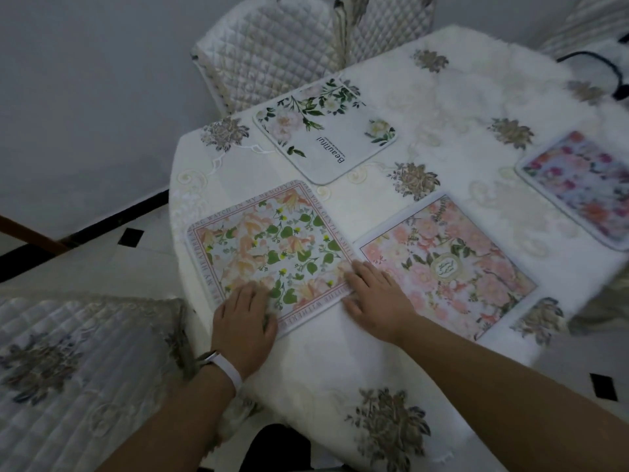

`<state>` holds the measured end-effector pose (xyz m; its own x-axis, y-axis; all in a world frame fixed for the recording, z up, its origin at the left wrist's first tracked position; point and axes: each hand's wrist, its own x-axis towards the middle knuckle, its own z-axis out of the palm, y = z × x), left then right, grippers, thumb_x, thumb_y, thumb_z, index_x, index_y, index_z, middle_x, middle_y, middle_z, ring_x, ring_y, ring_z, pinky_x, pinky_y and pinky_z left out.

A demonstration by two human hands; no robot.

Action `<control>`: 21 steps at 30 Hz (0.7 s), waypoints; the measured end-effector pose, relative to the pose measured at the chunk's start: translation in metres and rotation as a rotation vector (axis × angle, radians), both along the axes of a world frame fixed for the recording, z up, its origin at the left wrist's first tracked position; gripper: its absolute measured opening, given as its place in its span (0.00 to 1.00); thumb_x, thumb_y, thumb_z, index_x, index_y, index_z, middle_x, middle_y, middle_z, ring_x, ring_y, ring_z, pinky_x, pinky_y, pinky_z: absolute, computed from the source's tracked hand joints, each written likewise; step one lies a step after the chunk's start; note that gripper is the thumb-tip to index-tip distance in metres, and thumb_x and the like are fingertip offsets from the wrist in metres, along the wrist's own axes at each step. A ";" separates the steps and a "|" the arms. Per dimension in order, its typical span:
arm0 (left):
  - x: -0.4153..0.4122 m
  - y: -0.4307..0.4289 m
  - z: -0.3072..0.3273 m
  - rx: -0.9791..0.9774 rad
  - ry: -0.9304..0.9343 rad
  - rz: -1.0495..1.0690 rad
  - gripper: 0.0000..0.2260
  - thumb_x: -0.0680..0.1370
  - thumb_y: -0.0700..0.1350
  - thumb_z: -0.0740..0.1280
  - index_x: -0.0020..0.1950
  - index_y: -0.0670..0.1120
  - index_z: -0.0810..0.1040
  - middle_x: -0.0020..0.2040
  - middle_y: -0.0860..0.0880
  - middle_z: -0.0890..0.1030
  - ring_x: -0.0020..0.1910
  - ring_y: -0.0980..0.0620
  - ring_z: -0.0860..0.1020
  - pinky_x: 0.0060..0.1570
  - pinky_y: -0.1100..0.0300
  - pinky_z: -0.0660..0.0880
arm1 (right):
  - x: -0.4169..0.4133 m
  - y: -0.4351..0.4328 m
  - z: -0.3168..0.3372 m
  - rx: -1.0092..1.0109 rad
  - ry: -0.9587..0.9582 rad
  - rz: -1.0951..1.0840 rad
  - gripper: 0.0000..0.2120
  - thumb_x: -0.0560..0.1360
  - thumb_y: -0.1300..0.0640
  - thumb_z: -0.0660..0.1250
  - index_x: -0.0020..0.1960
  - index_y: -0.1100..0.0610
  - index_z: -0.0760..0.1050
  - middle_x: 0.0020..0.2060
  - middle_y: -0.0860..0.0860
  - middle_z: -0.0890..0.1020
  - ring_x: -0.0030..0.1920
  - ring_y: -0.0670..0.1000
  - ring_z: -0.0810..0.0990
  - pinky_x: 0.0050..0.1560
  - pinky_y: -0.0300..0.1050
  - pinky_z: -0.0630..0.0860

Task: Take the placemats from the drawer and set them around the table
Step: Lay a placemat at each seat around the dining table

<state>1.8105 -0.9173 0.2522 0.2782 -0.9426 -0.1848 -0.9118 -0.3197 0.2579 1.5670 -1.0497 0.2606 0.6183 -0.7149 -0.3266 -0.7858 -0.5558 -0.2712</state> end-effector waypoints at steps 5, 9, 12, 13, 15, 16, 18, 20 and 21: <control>-0.056 -0.015 0.009 -0.010 0.075 0.002 0.23 0.74 0.53 0.57 0.61 0.42 0.78 0.61 0.42 0.79 0.59 0.39 0.78 0.57 0.43 0.75 | -0.045 -0.020 0.008 -0.079 -0.076 -0.077 0.23 0.79 0.43 0.55 0.69 0.55 0.68 0.67 0.53 0.71 0.65 0.55 0.70 0.63 0.54 0.71; -0.102 -0.023 0.010 -0.044 0.120 -0.028 0.25 0.74 0.53 0.57 0.65 0.41 0.77 0.62 0.42 0.79 0.59 0.40 0.77 0.55 0.44 0.77 | -0.089 -0.048 0.012 -0.145 -0.118 -0.184 0.20 0.79 0.44 0.55 0.63 0.56 0.72 0.60 0.53 0.75 0.58 0.57 0.76 0.56 0.53 0.73; -0.142 -0.030 0.014 -0.077 0.264 0.000 0.23 0.76 0.53 0.57 0.65 0.42 0.77 0.59 0.44 0.79 0.57 0.43 0.77 0.54 0.50 0.77 | -0.125 -0.071 0.013 -0.162 -0.123 -0.234 0.18 0.79 0.48 0.59 0.63 0.59 0.73 0.58 0.56 0.76 0.57 0.58 0.75 0.54 0.52 0.74; -0.155 -0.034 0.017 -0.076 0.314 0.033 0.21 0.77 0.52 0.58 0.65 0.43 0.76 0.59 0.46 0.78 0.56 0.46 0.77 0.53 0.53 0.76 | -0.136 -0.079 0.014 -0.159 -0.116 -0.255 0.20 0.79 0.49 0.60 0.65 0.60 0.72 0.61 0.57 0.75 0.59 0.59 0.74 0.57 0.54 0.74; -0.179 -0.043 0.021 -0.065 0.414 0.130 0.17 0.79 0.49 0.62 0.67 0.45 0.75 0.59 0.48 0.77 0.54 0.50 0.77 0.51 0.58 0.74 | -0.157 -0.095 0.014 -0.154 -0.097 -0.296 0.22 0.79 0.49 0.60 0.68 0.60 0.70 0.64 0.58 0.74 0.62 0.59 0.73 0.59 0.53 0.73; -0.191 -0.048 0.023 -0.055 0.466 0.191 0.17 0.80 0.47 0.63 0.68 0.46 0.74 0.59 0.49 0.76 0.53 0.51 0.76 0.51 0.58 0.73 | -0.167 -0.103 0.013 -0.149 -0.087 -0.310 0.21 0.79 0.49 0.60 0.68 0.59 0.70 0.64 0.57 0.74 0.61 0.58 0.73 0.58 0.52 0.72; -0.211 -0.057 0.025 -0.026 0.562 0.317 0.17 0.80 0.47 0.64 0.68 0.47 0.73 0.56 0.51 0.75 0.52 0.53 0.76 0.50 0.57 0.74 | -0.184 -0.116 0.012 -0.140 -0.081 -0.360 0.22 0.79 0.49 0.61 0.68 0.60 0.69 0.65 0.58 0.73 0.62 0.59 0.72 0.57 0.52 0.72; -0.226 -0.064 0.025 -0.009 0.637 0.425 0.17 0.80 0.46 0.64 0.69 0.47 0.72 0.55 0.52 0.75 0.50 0.54 0.76 0.50 0.56 0.75 | -0.199 -0.128 0.012 -0.119 -0.102 -0.424 0.21 0.79 0.50 0.61 0.68 0.61 0.70 0.65 0.59 0.73 0.62 0.61 0.72 0.56 0.54 0.73; -0.231 -0.066 0.025 -0.009 0.662 0.475 0.17 0.80 0.45 0.65 0.69 0.47 0.72 0.54 0.52 0.76 0.50 0.54 0.76 0.49 0.57 0.74 | -0.206 -0.133 0.011 -0.106 -0.114 -0.445 0.21 0.79 0.51 0.61 0.68 0.61 0.70 0.64 0.59 0.73 0.61 0.61 0.73 0.56 0.54 0.73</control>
<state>1.5791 -0.9837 0.2770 0.4842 -0.7539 -0.4440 -0.3373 -0.6291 0.7003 1.3606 -1.1829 0.2719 0.2723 -0.9442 -0.1855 -0.9224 -0.2013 -0.3297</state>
